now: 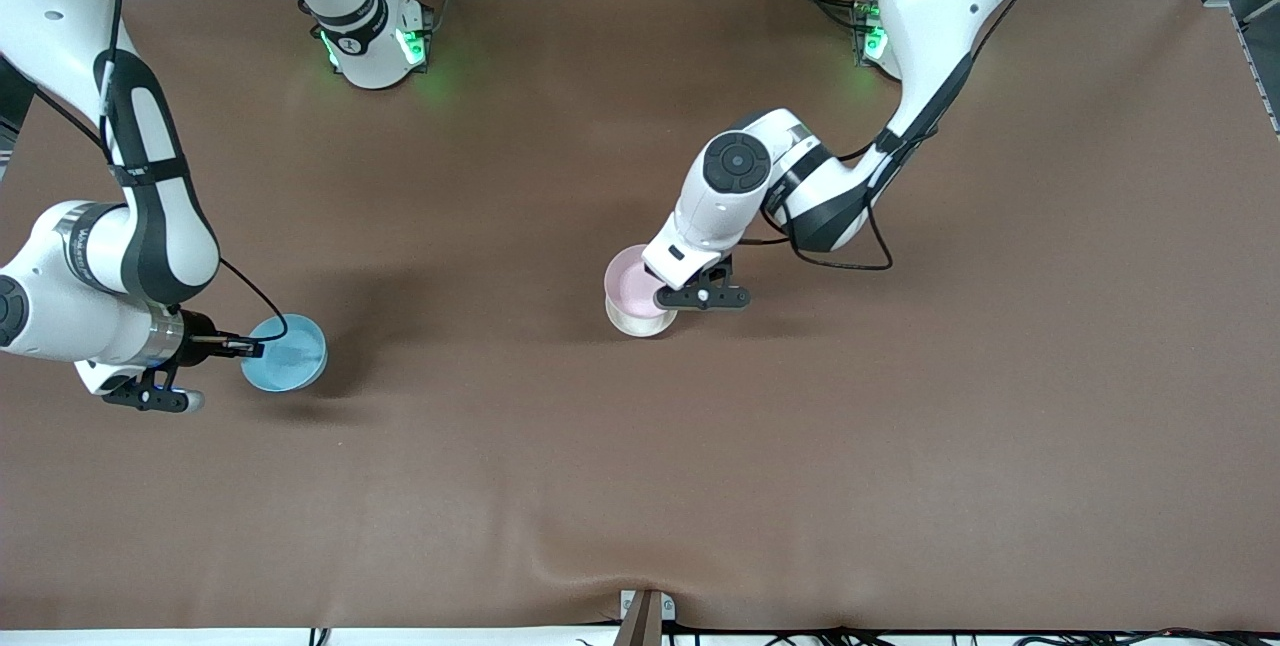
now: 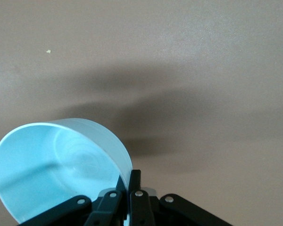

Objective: Stack pink and blue bowls on white bowl
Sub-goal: 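Lower the pink bowl into the white bowl and open the left gripper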

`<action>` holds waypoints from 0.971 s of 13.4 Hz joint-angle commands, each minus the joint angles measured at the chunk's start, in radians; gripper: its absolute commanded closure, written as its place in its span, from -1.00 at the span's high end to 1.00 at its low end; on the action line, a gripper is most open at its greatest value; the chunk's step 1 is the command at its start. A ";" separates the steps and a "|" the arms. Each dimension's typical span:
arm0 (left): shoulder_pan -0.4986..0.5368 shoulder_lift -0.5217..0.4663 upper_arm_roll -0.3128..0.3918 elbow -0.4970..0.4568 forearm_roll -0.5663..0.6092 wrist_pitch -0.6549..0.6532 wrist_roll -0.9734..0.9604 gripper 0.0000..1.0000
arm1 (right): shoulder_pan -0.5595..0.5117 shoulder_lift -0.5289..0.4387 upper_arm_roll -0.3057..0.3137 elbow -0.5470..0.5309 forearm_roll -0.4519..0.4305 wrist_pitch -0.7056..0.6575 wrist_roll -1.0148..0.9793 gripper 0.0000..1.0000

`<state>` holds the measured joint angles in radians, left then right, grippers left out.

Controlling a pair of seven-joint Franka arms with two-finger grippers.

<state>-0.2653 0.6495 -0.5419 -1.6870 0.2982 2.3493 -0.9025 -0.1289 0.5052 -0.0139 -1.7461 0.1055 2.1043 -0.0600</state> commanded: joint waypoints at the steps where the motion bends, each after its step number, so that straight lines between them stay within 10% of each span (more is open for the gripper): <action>1: -0.026 0.045 0.007 0.046 0.048 -0.005 -0.021 -1.00 | 0.031 -0.037 0.000 -0.016 0.014 -0.035 0.060 -1.00; 9: -0.026 0.100 0.007 0.056 0.059 0.002 -0.010 -1.00 | 0.127 -0.073 0.000 -0.018 0.028 -0.056 0.223 -1.00; 10: -0.025 0.104 0.007 0.064 0.062 0.002 -0.004 -0.62 | 0.135 -0.074 0.000 -0.018 0.028 -0.056 0.223 -1.00; 11: -0.015 0.099 0.007 0.066 0.059 0.002 -0.010 0.49 | 0.137 -0.074 0.000 -0.018 0.029 -0.056 0.226 -1.00; 13: 0.026 0.078 0.007 0.069 0.067 0.002 -0.004 1.00 | 0.146 -0.080 0.000 -0.018 0.028 -0.055 0.255 -1.00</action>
<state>-0.2715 0.7353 -0.5327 -1.6434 0.3320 2.3539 -0.9020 0.0011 0.4568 -0.0105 -1.7460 0.1221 2.0564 0.1619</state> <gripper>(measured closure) 0.696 0.965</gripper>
